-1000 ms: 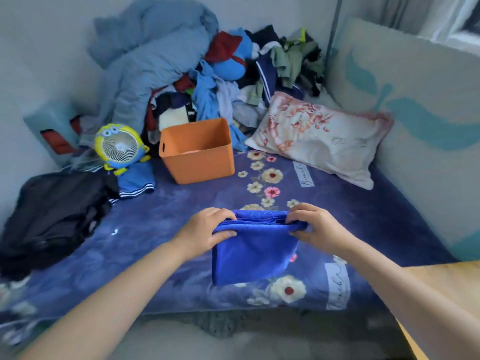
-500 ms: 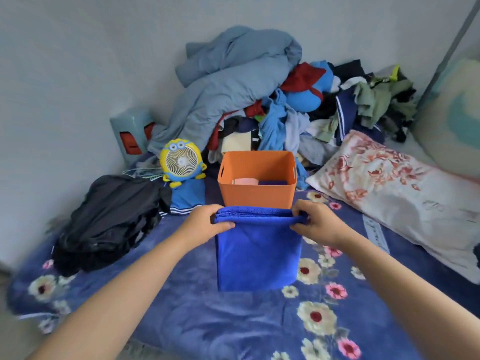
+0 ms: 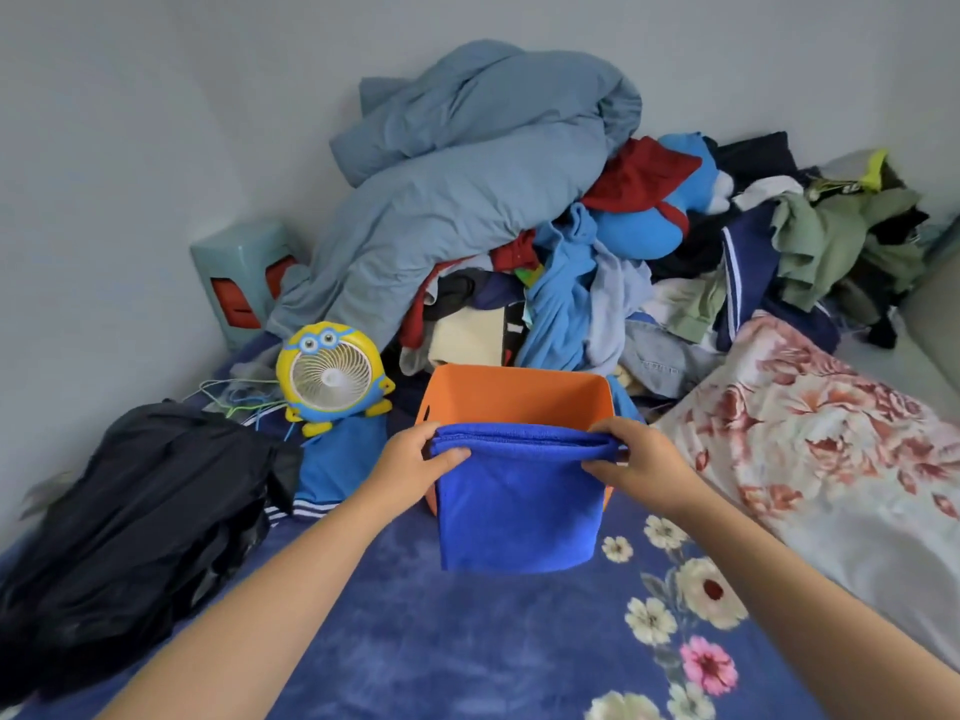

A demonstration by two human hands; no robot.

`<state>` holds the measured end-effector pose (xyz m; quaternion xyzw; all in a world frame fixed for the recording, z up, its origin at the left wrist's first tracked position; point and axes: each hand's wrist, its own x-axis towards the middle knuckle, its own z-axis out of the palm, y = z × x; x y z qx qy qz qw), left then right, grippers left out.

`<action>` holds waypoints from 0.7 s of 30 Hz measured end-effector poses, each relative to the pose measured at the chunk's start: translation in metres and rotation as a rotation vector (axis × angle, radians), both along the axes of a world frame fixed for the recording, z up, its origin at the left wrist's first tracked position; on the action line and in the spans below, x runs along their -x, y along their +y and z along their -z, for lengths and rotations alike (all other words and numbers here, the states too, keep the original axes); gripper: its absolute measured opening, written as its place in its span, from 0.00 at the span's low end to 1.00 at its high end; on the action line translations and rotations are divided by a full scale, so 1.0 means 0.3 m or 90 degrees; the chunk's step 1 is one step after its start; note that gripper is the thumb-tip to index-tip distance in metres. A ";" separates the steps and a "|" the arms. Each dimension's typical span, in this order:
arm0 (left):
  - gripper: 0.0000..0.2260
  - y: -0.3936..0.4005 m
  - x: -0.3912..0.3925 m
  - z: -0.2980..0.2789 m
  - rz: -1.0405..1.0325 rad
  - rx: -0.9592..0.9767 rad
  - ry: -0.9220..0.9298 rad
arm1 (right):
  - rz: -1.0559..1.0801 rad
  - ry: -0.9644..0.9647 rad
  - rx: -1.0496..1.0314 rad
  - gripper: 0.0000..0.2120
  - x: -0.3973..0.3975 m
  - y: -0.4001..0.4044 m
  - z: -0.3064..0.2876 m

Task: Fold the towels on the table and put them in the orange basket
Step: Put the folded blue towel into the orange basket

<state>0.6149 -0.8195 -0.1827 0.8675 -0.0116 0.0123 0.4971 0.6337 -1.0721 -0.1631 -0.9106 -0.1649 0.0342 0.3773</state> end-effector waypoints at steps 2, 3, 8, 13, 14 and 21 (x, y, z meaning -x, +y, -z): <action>0.10 -0.002 -0.086 0.011 -0.039 0.034 -0.015 | 0.027 -0.020 -0.020 0.10 -0.076 0.026 0.015; 0.11 0.002 -0.164 0.030 -0.053 0.049 -0.024 | 0.050 -0.028 -0.027 0.11 -0.144 0.041 0.037; 0.08 0.032 -0.436 0.107 -0.093 0.100 -0.045 | 0.123 -0.019 -0.078 0.13 -0.380 0.131 0.120; 0.04 0.111 -0.690 0.308 -0.149 0.113 -0.005 | 0.109 0.070 -0.080 0.14 -0.632 0.254 0.326; 0.03 0.120 -0.712 0.335 -0.159 0.101 0.008 | 0.111 0.092 -0.084 0.13 -0.651 0.270 0.359; 0.14 0.143 -0.903 0.679 -0.219 -0.189 0.170 | 0.131 0.379 -0.037 0.13 -0.849 0.360 0.722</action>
